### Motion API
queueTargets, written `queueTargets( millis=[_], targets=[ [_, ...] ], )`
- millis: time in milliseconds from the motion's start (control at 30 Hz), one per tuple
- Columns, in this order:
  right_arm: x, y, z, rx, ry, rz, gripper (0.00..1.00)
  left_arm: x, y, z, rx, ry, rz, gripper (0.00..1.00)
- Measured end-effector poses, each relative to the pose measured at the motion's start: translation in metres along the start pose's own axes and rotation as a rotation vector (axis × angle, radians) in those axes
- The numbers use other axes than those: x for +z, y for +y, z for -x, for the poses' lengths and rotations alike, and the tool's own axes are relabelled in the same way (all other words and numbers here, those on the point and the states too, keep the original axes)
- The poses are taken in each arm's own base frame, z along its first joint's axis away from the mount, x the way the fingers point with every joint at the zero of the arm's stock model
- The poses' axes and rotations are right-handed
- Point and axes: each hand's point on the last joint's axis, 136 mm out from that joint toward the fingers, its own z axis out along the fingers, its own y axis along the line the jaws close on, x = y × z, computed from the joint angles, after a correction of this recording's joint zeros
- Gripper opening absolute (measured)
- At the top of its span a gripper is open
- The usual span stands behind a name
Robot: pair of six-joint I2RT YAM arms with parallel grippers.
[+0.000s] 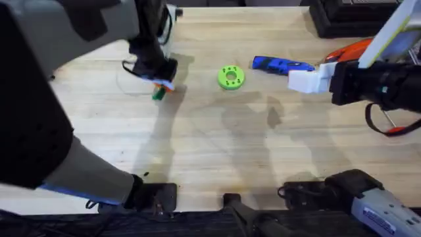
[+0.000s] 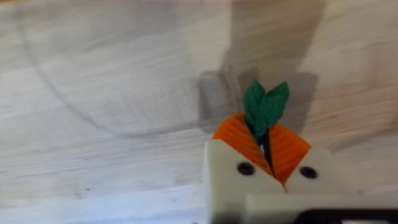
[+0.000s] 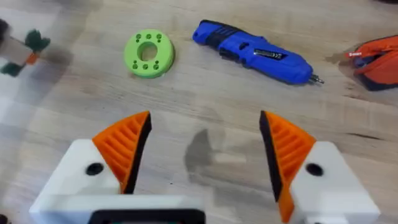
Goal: Pick up the gripper from the table and insert it into the empty holder that is missing its gripper. Then pick up a screw, insert it into the mounting hole, and use the screwdriver to tighten it. Finally, clean up the table by picking up the vegetable and placing it into the bucket.
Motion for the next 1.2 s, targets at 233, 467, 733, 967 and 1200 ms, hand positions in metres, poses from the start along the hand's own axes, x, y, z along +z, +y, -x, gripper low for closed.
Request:
queueTargets(
  millis=[233, 467, 733, 967, 1200],
  targets=[
    [0.000, 0.000, 0.000, 0.000, 0.000, 0.000, 0.990, -0.100, 0.011, 0.059, -0.032, -0.327, 0.019, 0.009],
    [0.000, 0.000, 0.000, 0.000, 0.000, 0.000, 0.989, -0.178, 0.055, 0.110, -0.132, -0.669, 0.098, 0.009],
    [0.000, 0.000, 0.000, 0.000, 0.000, 0.000, 0.989, -0.130, 0.098, 0.148, -0.210, -0.669, 0.143, 0.009],
    [0.000, 0.000, 0.000, 0.000, 0.000, 0.000, 0.990, -0.092, 0.108, 0.155, -0.228, -0.611, 0.145, 0.009],
    [0.000, 0.000, 0.000, 0.000, 0.000, 0.000, 0.988, -0.092, 0.105, 0.143, -0.233, -0.572, 0.138, 0.981]
  ],
)
